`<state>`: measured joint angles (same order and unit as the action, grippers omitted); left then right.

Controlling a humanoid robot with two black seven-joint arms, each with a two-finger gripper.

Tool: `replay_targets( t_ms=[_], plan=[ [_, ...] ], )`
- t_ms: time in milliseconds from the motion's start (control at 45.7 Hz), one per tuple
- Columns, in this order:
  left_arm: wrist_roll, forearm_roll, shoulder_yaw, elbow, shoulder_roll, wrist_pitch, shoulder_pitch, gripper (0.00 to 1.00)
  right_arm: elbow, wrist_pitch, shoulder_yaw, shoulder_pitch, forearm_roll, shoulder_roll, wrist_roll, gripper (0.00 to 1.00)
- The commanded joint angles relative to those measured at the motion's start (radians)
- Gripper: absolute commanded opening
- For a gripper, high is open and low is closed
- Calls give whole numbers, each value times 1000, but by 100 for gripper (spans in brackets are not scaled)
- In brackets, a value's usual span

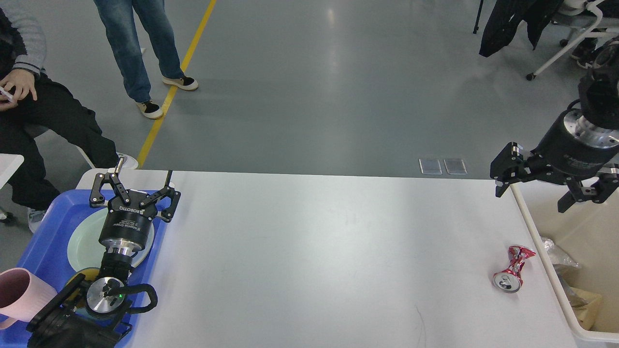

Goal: Tidy desktop
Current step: 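Raise the right gripper out of the bin above the table, then lower the right gripper onto the red-and-white can and grasp it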

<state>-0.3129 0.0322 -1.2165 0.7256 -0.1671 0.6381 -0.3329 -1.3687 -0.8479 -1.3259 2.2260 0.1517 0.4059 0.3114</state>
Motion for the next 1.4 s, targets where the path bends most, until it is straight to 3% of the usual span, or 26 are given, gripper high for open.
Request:
replay_targets(
  t_ms=[0, 416, 656, 1159, 1378],
  plan=[
    [0, 0, 0, 0, 0, 0, 0, 96, -153, -33, 33, 151, 5, 1, 2, 100],
    [0, 0, 0, 0, 0, 0, 0, 96, -197, -3, 20, 204, 3, 1, 0, 100],
    [0, 0, 0, 0, 0, 0, 0, 96, -165, 102, 22, 101, -6, 44, 0, 100],
    [0, 0, 0, 0, 0, 0, 0, 96, 171, 501, 123, -509, -51, 91, -3, 100],
    [0, 0, 0, 0, 0, 0, 0, 96, 417, 573, 267, -816, -51, 82, -5, 100]
  ],
)
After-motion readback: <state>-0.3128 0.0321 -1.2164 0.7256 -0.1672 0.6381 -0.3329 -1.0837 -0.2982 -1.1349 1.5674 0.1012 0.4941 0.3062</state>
